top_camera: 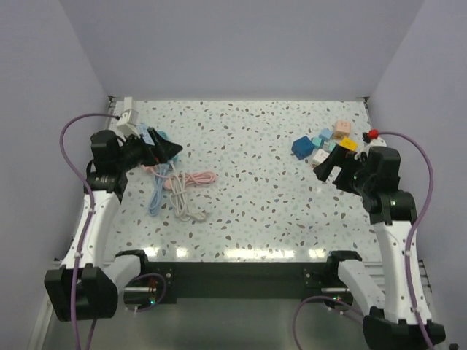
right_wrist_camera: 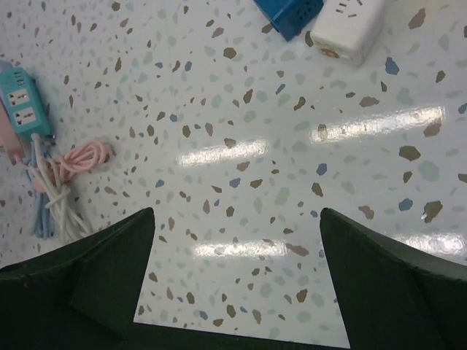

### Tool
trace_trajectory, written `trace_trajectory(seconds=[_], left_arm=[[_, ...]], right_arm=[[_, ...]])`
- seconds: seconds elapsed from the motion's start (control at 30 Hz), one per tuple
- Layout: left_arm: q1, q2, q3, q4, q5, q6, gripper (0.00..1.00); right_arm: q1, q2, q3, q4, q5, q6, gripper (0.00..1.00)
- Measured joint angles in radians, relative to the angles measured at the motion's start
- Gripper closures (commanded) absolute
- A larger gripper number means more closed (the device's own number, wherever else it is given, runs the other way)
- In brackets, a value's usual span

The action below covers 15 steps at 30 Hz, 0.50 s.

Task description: Pull the plug off the socket

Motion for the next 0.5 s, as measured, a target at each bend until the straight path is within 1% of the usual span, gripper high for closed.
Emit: trace_trajectory(seconds=[0.13, 0.27, 0.37, 0.5], left_arm=[[-0.026, -0.129, -0.121, 0.028, 0.019, -0.026, 0.0], [-0.042, -0.172, -0.167, 0.015, 0.031, -0.033, 0.0], [-0.045, -0.182, -0.17, 0.009, 0.037, -0.032, 0.0], [-0.052, -0.198, -0.17, -0.001, 0.048, -0.026, 0.0]], right_arm=[[0.01, -0.175, 0.0, -0.082, 0.051, 0.008, 0.01], [0.01, -0.296, 0.021, -0.175, 0.108, 0.023, 0.01], [0.026, -0.336, 0.032, -0.217, 0.126, 0.032, 0.01], [0.069, -0.337, 0.039, -0.267, 0.146, 0.042, 0.02]])
